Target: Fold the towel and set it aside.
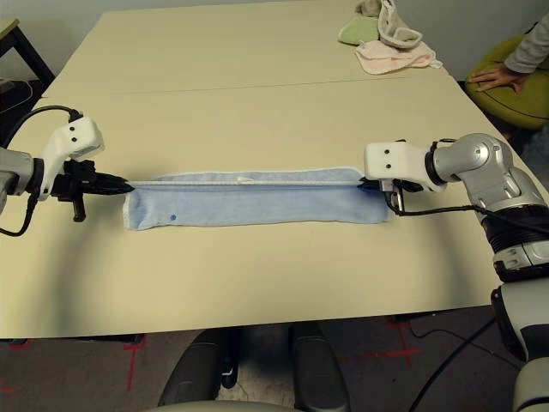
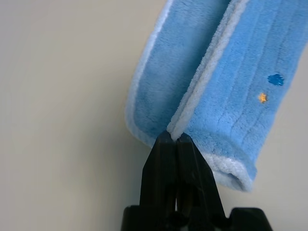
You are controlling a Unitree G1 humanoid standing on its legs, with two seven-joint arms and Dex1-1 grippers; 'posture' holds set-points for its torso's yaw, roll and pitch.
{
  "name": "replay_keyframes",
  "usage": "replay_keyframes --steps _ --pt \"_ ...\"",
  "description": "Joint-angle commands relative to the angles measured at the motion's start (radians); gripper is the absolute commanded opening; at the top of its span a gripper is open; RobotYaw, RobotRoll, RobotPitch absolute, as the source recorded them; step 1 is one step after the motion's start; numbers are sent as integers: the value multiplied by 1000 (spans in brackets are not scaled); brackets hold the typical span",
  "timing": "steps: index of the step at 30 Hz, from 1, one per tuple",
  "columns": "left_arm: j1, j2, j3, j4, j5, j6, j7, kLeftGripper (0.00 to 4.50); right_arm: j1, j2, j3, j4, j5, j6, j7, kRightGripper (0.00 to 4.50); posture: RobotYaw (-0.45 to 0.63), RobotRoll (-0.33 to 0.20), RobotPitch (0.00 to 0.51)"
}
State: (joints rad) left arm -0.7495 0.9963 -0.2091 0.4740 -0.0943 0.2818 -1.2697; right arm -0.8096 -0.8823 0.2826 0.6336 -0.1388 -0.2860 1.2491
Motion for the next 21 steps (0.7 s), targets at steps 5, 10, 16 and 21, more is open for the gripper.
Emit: replay_keyframes --steps 5,10,16,21 --pt "-17 11 4 88 79 -5 36 47 -12 -30 -5 73 -71 26 -83 0 55 0 162" --pt "-28 6 4 112 94 -16 65 47 -42 -21 3 109 -90 0 -121 0 61 0 160" --pt "-16 -10 13 122 100 -18 100 47 -51 -2 12 120 -104 -4 -150 0 63 0 162" --pt "-16 -25 9 137 115 -22 147 47 -44 8 22 111 -128 19 -178 0 64 0 164"
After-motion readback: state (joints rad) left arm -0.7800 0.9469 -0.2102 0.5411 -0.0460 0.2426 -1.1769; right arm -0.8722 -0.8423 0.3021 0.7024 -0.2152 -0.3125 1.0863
